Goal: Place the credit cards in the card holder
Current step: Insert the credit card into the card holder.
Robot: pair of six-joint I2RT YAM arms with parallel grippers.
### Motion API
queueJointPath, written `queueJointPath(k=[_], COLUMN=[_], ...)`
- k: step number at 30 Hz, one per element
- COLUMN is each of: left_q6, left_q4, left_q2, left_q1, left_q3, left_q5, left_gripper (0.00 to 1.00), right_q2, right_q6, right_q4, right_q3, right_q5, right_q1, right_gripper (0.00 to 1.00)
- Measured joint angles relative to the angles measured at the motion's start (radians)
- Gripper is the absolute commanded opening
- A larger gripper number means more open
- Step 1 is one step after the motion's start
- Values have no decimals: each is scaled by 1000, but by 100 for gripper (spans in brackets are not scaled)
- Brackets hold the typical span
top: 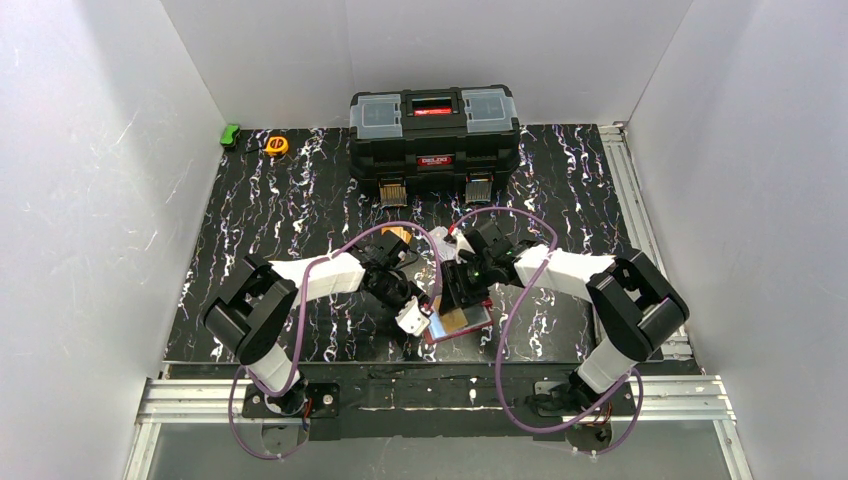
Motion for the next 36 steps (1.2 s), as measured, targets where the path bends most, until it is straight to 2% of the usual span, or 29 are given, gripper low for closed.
queueJointPath(k=[10,16,19,22,23,26,29,36], left_q6=[-11,-22,-27,-39,-43,-63,-90,-144], left_q4=[16,20,20,19,20,27,46,63], left_q2=[-10,-10,-10,-10,-10,-10,-18,-86], left_q1=[0,-1,-2,-5,-6,-6,-7,-7], left_q3=[-14,-14,-14,-14,-14,-16,-24,-80], left_q5=[-1,0,-1,-3,-7,-18,-32,-98], left_gripper=[33,32,26,13,12,11,10,8], right_q2=[-33,-42,-42,-47,-53,-81,-109,-113], right_q6=[-12,-11,-10,2,8,18,27,31], right_q4=[-65,-93,-95,-97,-98,-98,-98,-151], right_q3=[0,6,12,12,11,11,11,11], right_q5=[62,109,129,147,158,186,214,244], right_q1=[19,74,93,96,97,97,100,102], right_gripper=[61,61,61,61,61,62,68,69])
